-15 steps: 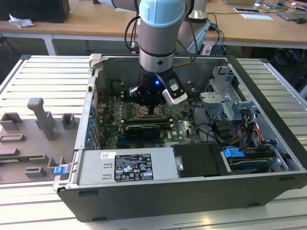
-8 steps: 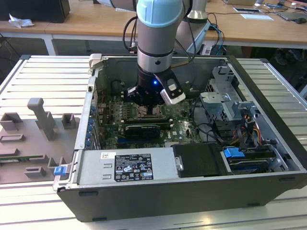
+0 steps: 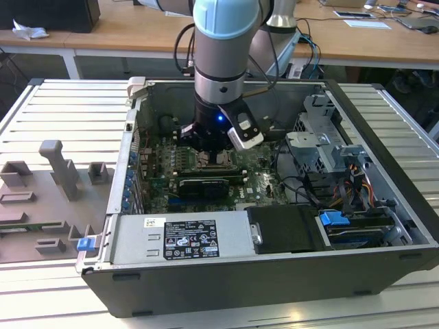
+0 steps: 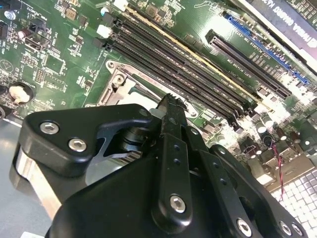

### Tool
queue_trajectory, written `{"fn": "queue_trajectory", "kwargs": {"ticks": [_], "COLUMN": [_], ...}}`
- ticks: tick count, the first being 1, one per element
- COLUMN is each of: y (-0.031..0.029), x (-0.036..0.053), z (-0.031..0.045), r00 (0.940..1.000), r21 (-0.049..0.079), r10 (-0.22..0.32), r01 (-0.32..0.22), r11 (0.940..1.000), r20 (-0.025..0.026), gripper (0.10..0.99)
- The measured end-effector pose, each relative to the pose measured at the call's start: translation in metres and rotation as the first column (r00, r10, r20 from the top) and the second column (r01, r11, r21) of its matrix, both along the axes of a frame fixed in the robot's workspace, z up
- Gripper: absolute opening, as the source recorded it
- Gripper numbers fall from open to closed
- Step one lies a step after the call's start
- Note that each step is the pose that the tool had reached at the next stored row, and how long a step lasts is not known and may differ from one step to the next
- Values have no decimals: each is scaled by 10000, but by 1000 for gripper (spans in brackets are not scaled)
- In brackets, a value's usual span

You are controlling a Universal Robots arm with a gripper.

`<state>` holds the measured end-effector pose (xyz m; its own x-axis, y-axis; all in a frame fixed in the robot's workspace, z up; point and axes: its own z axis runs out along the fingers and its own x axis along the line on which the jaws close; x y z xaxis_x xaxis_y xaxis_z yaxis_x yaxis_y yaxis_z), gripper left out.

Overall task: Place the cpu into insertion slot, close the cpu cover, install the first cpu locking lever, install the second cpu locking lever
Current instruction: 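Install the second cpu locking lever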

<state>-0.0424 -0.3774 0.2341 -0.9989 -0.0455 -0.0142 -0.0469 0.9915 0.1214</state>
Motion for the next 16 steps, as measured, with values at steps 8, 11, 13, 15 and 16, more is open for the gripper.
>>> {"fn": "queue_trajectory", "kwargs": {"ticks": [8,11,13,15,16], "y": [0,-1,-4,-21,-47], "x": [-13,-16,-18,-37,-67], "z": [0,0,-1,-2,-4], "r00": [10000,10000,10000,10000,10000], "r21": [1,0,3,42,69], "r10": [0,-1,0,-1,1], "r01": [0,1,0,1,-1], "r11": [10000,10000,10000,10000,10000], "r20": [0,0,0,0,1], "gripper": [106,106,106,106,106]}}
